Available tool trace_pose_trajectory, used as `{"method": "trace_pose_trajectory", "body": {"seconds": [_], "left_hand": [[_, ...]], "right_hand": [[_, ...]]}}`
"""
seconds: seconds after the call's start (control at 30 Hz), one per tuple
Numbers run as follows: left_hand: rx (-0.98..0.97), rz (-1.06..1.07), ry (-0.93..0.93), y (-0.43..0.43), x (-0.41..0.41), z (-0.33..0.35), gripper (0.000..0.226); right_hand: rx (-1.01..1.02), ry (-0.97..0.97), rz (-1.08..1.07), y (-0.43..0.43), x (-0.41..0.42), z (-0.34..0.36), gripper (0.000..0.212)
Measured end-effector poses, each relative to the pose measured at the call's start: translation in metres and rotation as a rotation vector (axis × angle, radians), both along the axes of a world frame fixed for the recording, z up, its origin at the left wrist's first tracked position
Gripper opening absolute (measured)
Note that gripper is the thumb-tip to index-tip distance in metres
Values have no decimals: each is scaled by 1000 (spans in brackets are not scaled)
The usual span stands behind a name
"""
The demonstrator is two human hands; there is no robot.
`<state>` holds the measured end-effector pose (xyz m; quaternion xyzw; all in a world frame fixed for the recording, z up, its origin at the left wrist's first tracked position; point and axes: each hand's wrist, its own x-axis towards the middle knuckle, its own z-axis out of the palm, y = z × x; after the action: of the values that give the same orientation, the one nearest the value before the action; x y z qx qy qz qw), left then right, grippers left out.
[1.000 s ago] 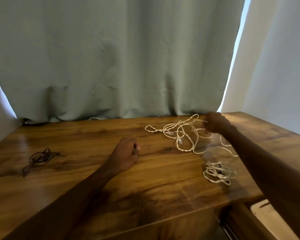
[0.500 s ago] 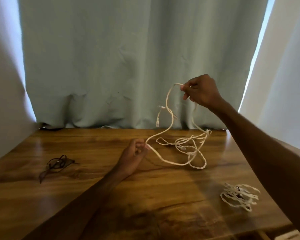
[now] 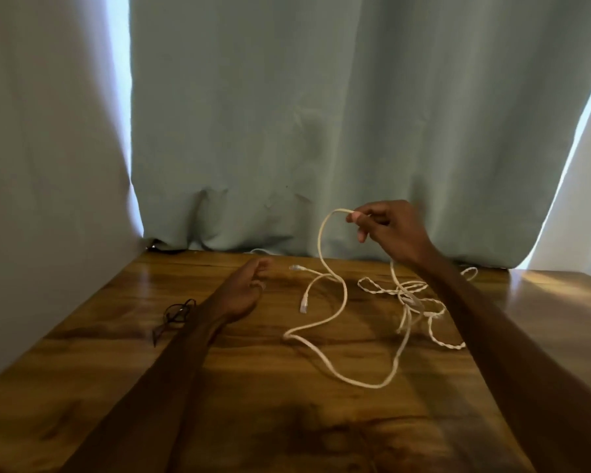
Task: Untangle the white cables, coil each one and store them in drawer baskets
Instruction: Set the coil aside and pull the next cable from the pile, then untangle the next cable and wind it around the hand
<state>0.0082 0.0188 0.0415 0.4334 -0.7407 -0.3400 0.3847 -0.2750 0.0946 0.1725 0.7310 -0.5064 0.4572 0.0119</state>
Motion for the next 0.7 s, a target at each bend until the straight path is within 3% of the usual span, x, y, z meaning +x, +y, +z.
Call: {"method": "trace_pose_trajectory", "body": {"seconds": [0.1, 0.27, 0.37, 0.53, 0.63, 0.7], "left_hand": [[184, -114, 245, 8, -20, 4, 53], [432, -333, 299, 15, -47, -1, 28], [524, -486, 259, 17, -44, 0, 46], [409, -296, 317, 9, -34, 0, 31], [436, -245, 516, 3, -21, 9, 32], [487, -233, 684, -2, -16, 14, 33]], "right_hand": [[26, -127, 105, 2, 6, -11, 21], [-27, -338, 141, 1, 16, -31, 24], [-98, -426, 95, -4, 21, -48, 23], [-190, -272, -77, -11, 24, -74, 23], [-56, -167, -99, -10, 26, -97, 16], [120, -237, -1, -4, 31, -106, 15]]}}
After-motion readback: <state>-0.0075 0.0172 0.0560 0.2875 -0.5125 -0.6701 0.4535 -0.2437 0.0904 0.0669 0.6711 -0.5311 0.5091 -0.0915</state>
